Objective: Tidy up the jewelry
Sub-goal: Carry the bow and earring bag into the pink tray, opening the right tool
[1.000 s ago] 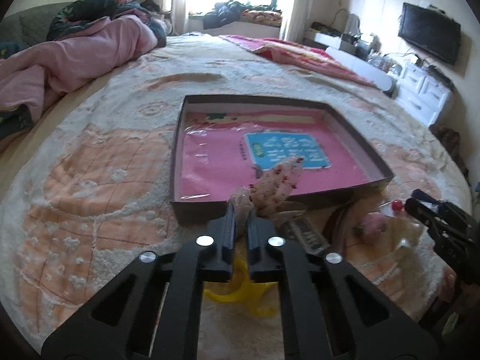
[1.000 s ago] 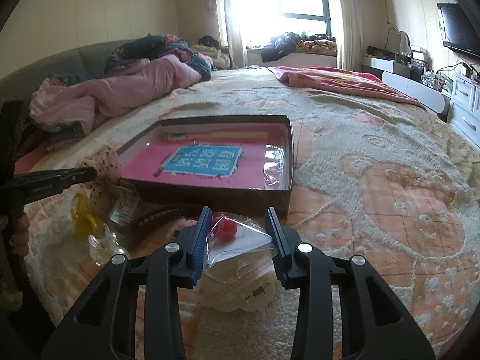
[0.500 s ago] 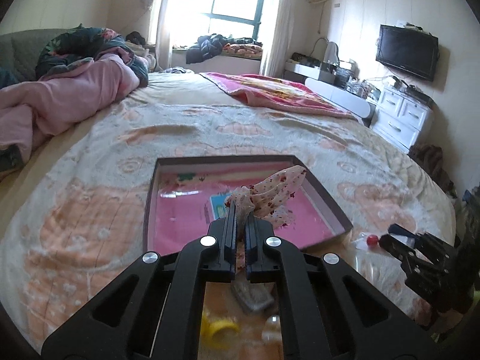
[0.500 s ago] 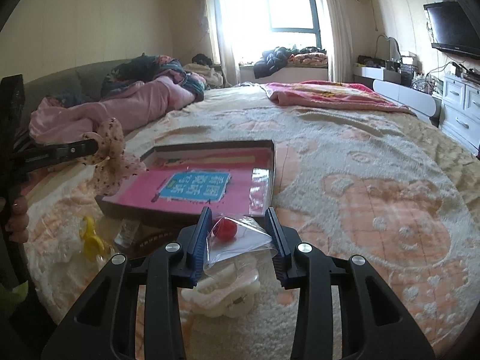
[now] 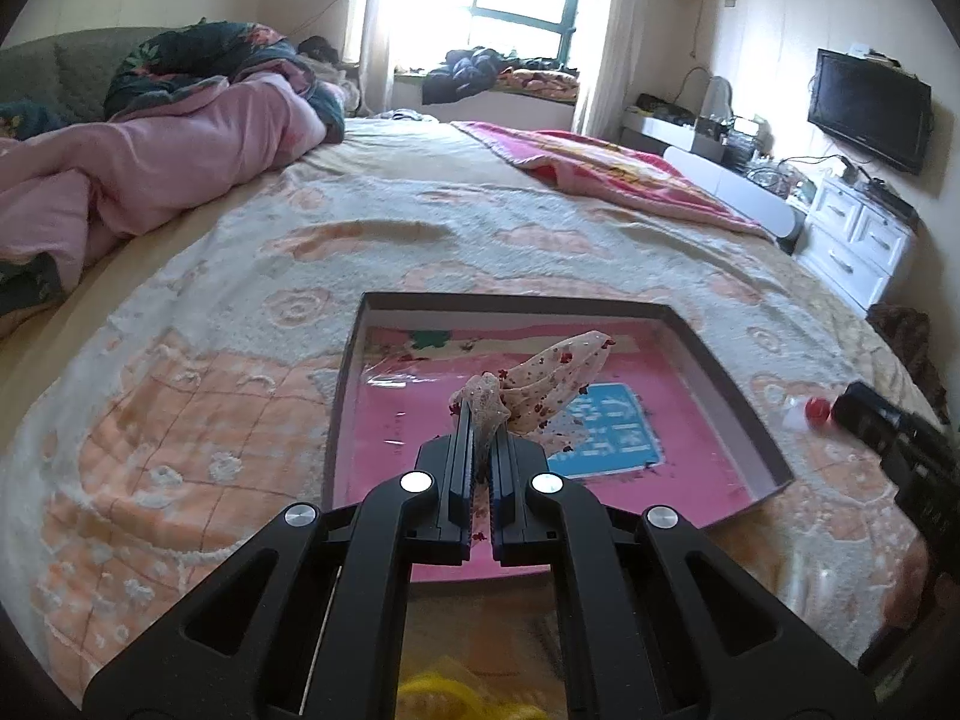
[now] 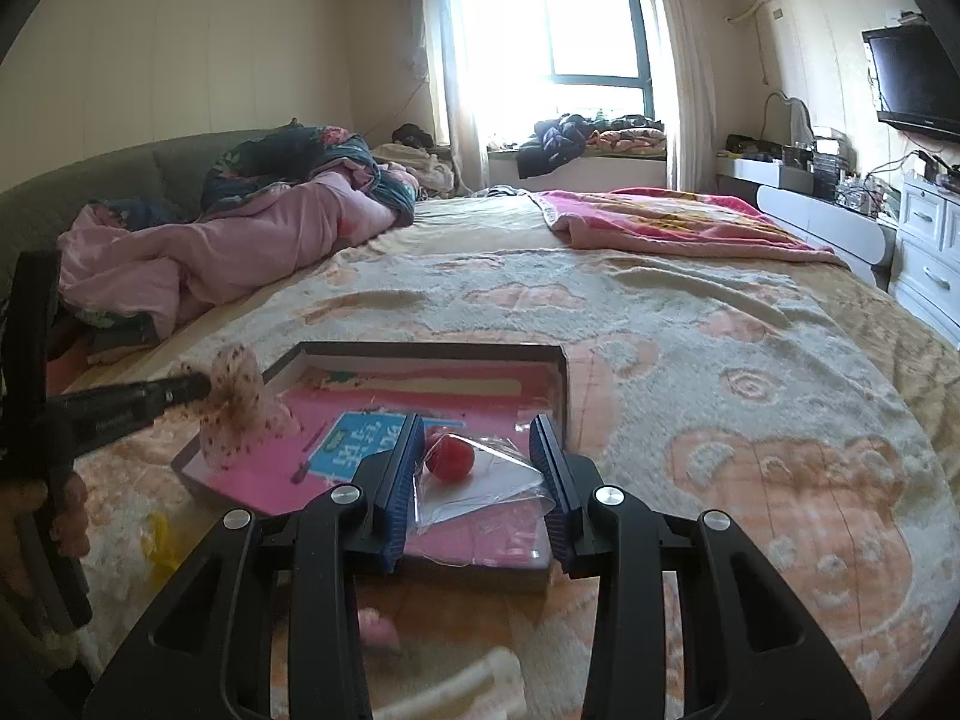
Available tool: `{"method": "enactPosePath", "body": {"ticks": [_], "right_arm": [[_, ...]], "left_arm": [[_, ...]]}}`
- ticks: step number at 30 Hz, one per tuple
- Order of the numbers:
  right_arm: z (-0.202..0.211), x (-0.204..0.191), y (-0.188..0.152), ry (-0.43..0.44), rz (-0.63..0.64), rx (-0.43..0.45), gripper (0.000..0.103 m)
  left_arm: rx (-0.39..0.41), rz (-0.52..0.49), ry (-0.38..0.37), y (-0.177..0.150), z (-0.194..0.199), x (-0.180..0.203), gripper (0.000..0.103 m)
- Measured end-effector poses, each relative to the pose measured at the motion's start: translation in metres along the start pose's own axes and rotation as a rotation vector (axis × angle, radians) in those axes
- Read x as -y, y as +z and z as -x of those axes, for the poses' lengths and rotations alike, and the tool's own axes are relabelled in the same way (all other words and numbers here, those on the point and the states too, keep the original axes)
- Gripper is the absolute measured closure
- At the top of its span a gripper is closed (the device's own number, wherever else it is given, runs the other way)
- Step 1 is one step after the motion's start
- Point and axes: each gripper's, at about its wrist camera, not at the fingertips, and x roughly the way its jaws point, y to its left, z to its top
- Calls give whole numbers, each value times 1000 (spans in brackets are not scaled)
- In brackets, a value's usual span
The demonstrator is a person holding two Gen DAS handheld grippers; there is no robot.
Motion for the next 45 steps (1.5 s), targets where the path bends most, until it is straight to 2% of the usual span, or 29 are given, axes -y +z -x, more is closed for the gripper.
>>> {"method": "enactPosePath", "body": {"ticks": [7,18,31,35,40,43,45], "right_arm": [[-34,-3,10,22,10,-46,68],[-85,-8,10,45,37,-176,68],[-105,3,-1,13,8,-281,66],[-105,7,-2,13,-8,-288,64],[-99,9,-1,16,-26,-266,49],[-90,7,1,10,-15,-226,44],[-83,5,2,12,-12,-203,38]], "left_arm": [[-30,6,26,-4,-20,-12,103],[-70,10,56,-9,-40,-22,103],[-78,-6,63,-12,-46,-21,102],[-78,-8,63,-12,-45,-21,102],[-77,-8,65,-12,-45,-20,99],[-75,-4,66,-12,-45,-21,93],[-72,-1,67,-11,-43,-20,84]]}}
